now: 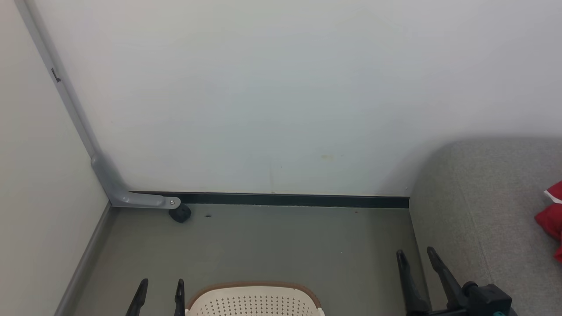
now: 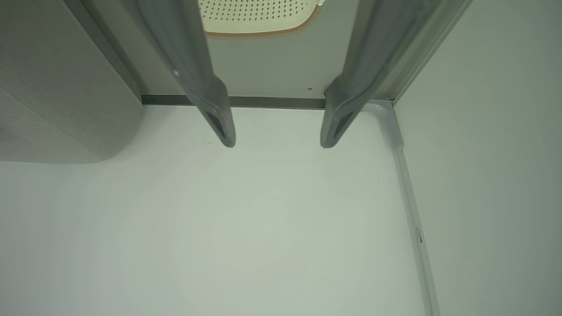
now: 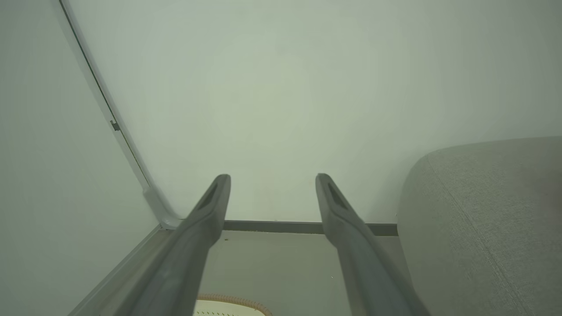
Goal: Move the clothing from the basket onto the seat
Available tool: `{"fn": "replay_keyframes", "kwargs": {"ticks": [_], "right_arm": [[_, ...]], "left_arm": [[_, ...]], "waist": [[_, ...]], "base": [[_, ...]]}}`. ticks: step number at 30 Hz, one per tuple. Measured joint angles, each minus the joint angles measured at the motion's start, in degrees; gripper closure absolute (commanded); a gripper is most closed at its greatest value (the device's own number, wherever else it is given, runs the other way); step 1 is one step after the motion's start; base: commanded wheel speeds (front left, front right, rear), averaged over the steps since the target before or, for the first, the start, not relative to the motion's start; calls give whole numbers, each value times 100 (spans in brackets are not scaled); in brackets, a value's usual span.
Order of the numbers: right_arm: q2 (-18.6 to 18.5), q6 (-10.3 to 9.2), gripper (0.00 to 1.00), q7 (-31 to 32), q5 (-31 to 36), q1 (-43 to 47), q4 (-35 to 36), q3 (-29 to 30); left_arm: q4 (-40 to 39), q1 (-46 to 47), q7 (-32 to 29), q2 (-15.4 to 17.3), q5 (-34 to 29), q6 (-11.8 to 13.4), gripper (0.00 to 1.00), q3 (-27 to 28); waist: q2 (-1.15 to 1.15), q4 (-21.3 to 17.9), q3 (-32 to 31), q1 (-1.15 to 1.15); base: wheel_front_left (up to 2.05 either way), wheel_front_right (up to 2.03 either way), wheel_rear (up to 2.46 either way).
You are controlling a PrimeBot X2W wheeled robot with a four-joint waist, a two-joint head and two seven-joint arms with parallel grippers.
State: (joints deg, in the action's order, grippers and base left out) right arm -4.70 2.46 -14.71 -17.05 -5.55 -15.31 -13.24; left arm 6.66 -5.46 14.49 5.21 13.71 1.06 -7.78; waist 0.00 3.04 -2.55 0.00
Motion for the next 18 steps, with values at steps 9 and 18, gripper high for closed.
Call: {"fn": "replay_keyframes", "kwargs": {"ticks": [9,18], "right_arm": [[42,-152,0,1,175,265,-88,-48],[87,-153,0,1,180,246,-155,-12]], "left_arm": [[76,-61,0,-53,-7,37,0,145],[152,-187,0,-131,130,-108,0,293]], "waist": [[0,-80,10,0],[0,-180,46,0]], "base": [[0,0,0],[0,0,0]]}}
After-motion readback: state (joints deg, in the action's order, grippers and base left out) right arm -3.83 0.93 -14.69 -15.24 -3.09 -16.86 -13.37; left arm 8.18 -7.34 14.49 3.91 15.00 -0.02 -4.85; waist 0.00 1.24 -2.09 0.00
